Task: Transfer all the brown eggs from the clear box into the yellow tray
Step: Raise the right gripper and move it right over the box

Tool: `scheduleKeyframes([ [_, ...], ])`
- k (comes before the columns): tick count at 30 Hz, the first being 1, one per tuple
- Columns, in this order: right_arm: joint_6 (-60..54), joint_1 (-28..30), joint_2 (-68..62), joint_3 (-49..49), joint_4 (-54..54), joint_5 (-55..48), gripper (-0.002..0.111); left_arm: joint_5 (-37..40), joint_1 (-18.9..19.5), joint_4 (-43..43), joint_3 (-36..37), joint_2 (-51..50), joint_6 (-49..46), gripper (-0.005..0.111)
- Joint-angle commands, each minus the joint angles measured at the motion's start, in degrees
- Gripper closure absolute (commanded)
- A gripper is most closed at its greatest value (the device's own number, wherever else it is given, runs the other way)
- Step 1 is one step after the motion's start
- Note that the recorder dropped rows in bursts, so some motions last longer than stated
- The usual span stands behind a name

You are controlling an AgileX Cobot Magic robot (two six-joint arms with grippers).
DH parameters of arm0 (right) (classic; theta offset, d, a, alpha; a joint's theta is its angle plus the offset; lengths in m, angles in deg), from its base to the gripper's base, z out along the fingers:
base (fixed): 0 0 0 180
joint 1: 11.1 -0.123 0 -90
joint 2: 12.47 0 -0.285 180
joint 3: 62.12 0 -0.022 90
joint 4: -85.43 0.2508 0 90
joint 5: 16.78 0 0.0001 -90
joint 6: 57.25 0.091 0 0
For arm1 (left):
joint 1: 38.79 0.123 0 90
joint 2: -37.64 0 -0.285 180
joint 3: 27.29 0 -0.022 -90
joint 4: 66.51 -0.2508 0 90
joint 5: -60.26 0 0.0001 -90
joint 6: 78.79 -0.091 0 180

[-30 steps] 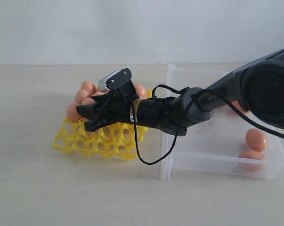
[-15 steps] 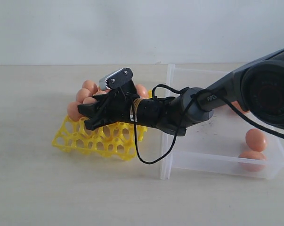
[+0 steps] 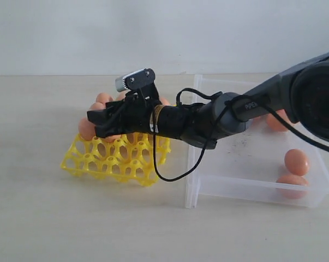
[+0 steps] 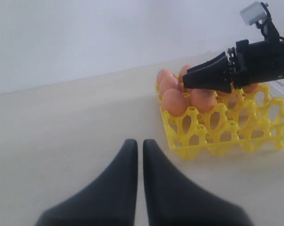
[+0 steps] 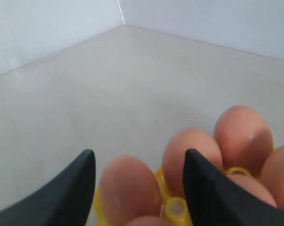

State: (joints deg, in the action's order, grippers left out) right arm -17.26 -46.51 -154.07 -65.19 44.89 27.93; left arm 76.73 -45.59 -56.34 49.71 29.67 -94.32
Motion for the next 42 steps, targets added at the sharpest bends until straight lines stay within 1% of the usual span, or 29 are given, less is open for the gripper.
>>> scheduleKeyframes([
  [1, 3.31, 0.09, 4.45, 0.31, -2.4, -1.13, 0.057, -0.11, -0.34, -0.09, 0.22, 0.17, -0.01, 0.103],
  [2, 4.85, 0.09, 5.59, 0.31, -3.69, -2.35, 0.057, -0.11, -0.34, -0.09, 0.22, 0.17, -0.01, 0.103],
  [4, 8.44, 0.09, 8.16, 0.31, -7.47, -5.13, 0.063, -0.11, -0.34, -0.09, 0.22, 0.17, -0.01, 0.103],
  [5, 10.62, 0.09, 9.52, 0.31, -11.12, -6.58, 0.07, -0.11, -0.34, -0.09, 0.22, 0.17, -0.01, 0.103],
  [7, 17.11, 0.09, 12.06, 0.31, -19.87, -8.98, 0.087, -0.11, -0.34, -0.09, 0.22, 0.17, -0.01, 0.103],
  [9, 26.84, 0.09, 14.97, 0.31, -30.2, -10.85, 0.108, -0.11, -0.34, -0.09, 0.22, 0.17, -0.01, 0.103],
  [11, 35.94, 0.09, 17.6, 0.31, -39.96, -12.49, 0.108, -0.11, -0.34, -0.09, 0.22, 0.17, -0.01, 0.103],
  [14, 52.84, 0.09, 21.98, 0.31, -58.92, -17.64, 0.108, -0.11, -0.34, -0.09, 0.22, 0.17, -0.01, 0.103],
  [15, 57.44, 0.3, 23.32, 0.71, -59.41, -19.45, 0.108, -0.11, -0.34, -0.09, 0.22, 0.17, -0.01, 0.103],
  [16, 58.94, 0.89, 24.67, 1.69, -59.41, -19.71, 0.108, -0.11, -0.34, -0.09, 0.22, 0.17, -0.01, 0.103],
  [21, 63.12, 5.17, 29.95, 4.62, -59.41, -16.8, 0.108, -0.11, -0.34, -0.09, 0.22, 0.17, -0.01, 0.103],
  [25, 62.75, 9.8, 33.74, 7.9, -59.41, -13.17, 0.108, -0.11, -0.34, -0.09, 0.22, 0.17, -0.01, 0.103],
  [28, 59.34, 12.67, 35.75, 10.74, -59.41, -16.24, 0.109, -0.11, -0.34, -0.09, 0.22, 0.17, -0.01, 0.103],
  [32, 55.46, 14.38, 37.83, 14.66, -59.41, -31.98, 0.109, -0.11, -0.34, -0.09, 0.22, 0.17, -0.01, 0.103],
  [33, 53.44, 14.38, 38.46, 16.01, -59.41, -39.18, 0.109, -0.11, -0.34, -0.09, 0.22, 0.17, -0.01, 0.103],
  [35, 50.81, 14.27, 39.42, 17.78, -59.41, -48.51, 0.109, -0.11, -0.34, -0.09, 0.22, 0.17, -0.01, 0.103],
  [36, 48.58, 14.27, 39.93, 18.95, -59.41, -54.8, 0.109, -0.11, -0.34, -0.09, 0.22, 0.17, -0.01, 0.103],
  [37, 46.98, 14.27, 40.44, 19.75, -59.41, -58.59, 0.109, -0.11, -0.34, -0.09, 0.22, 0.17, -0.01, 0.103],
  [39, 40.18, 14.27, 41.28, 21.38, -58.35, -68.29, 0.109, -0.11, -0.34, -0.09, 0.22, 0.17, -0.01, 0.103],
  [42, 20.89, 14.27, 41.38, 21.59, -46.5, -79.6, 0.109, -0.11, -0.34, -0.09, 0.22, 0.17, -0.01, 0.103],
])
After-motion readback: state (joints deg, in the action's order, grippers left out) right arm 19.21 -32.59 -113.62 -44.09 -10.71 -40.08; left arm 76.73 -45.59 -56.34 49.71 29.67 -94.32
